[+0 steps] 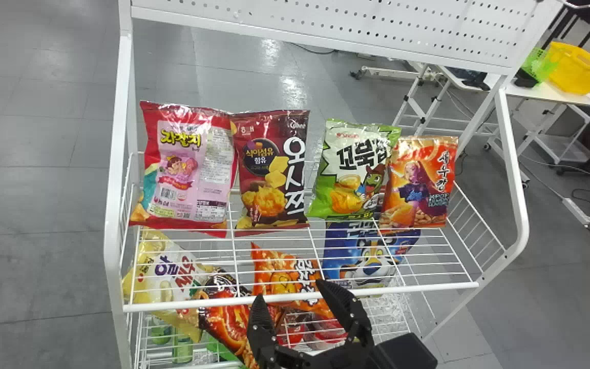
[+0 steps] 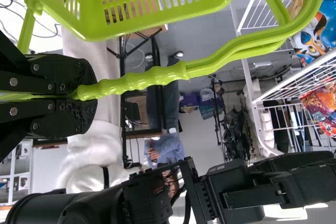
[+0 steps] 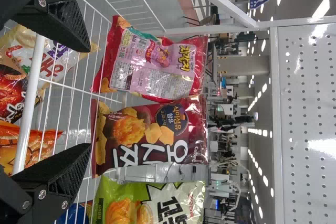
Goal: Hold basket handle with left hand then pick Jagalchi snack with right hand and place into basket
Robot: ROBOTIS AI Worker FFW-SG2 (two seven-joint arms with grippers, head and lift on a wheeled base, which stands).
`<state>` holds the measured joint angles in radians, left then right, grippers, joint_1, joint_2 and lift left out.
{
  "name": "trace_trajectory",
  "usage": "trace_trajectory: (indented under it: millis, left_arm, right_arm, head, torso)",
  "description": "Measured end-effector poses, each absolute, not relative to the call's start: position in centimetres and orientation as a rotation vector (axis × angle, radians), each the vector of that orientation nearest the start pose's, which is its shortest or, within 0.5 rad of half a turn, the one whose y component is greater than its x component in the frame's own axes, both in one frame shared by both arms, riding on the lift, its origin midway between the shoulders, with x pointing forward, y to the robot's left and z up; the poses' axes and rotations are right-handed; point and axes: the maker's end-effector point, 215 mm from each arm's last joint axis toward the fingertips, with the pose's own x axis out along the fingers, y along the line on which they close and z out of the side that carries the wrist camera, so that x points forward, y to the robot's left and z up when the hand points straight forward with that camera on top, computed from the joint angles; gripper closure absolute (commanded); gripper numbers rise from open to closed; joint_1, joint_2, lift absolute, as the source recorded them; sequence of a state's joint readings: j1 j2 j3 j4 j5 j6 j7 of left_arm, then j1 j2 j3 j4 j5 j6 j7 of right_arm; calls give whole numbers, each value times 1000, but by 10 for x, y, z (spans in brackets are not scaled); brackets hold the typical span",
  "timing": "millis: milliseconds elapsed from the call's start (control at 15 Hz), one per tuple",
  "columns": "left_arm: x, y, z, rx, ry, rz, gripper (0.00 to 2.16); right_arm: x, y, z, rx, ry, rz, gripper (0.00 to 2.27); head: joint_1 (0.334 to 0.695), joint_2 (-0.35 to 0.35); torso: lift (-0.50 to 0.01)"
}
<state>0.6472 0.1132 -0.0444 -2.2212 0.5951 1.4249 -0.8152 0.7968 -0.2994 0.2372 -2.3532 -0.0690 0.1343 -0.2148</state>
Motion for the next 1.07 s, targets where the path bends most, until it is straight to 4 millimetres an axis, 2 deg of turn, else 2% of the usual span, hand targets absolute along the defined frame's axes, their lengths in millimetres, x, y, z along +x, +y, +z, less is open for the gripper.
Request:
trace_trajectory:
  millis: [667,867,1067]
  left_arm:
    - [115,-19,-422,-973,1208,-1132,2101]
    - [114,-20,-421,-971,1209,-1136,2105]
    - [116,-22,-420,-954,1208,-1149,2105]
  right_arm:
    - [346,-148,-339,-22,176,166,188]
    - [362,-137,-343,-33,182,183,188]
    - [391,-121,-349,-52,201,186,184]
  head:
    - [695,-350]
    - [695,-350]
    - [695,-341]
  torso:
    - [-9]
    - [-9]
    - [-9]
